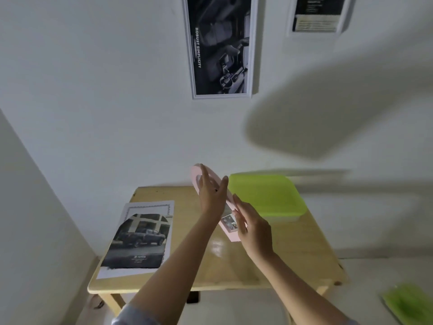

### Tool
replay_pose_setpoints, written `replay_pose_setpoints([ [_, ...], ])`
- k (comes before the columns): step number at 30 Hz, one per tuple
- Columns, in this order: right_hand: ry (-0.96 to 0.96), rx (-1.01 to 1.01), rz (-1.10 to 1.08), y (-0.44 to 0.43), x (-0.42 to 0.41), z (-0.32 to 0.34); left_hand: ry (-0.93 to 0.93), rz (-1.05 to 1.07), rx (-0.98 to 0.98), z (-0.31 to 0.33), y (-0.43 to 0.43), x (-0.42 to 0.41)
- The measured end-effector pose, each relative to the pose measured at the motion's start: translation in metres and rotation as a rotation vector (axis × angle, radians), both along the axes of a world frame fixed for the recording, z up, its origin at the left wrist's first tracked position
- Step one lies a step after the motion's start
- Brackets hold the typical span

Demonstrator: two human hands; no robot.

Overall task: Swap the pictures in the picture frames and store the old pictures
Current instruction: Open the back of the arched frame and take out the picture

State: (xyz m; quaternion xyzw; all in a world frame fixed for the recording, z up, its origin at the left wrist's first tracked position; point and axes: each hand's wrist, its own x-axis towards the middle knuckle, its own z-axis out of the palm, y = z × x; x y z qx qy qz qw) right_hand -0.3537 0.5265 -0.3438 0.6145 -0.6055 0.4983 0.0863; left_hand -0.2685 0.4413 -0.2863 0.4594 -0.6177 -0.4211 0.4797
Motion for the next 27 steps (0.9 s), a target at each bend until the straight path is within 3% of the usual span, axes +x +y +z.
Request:
replay_pose_setpoints([
  [3, 0.036, 0.033, 0.0, 0.003, 0.003, 0.002, 0.02, 0.045, 0.034, -0.007, -0.005, 0.0],
  [9, -0.074, 0.127, 0.094, -0.014, 0.035, -0.012, 0.132, 0.143, 0.136, -0.019, -0.028, 0.029],
  [14, -0.412, 0.195, 0.249, -0.039, 0.064, -0.031, 0.178, 0.249, 0.226, -0.041, -0.056, 0.078],
  [17, -0.43, 0.229, 0.195, -0.06, 0.065, -0.042, 0.227, 0.306, 0.325, -0.056, -0.075, 0.11],
  [24, -0.434, 0.53, -0.048, -0.098, 0.056, -0.091, 0.335, 0.053, 0.491, -0.104, -0.1, 0.159],
  [27, -0.674, 0.647, -0.035, -0.093, 0.056, -0.107, 0.296, -0.049, 0.506, -0.123, -0.104, 0.162],
])
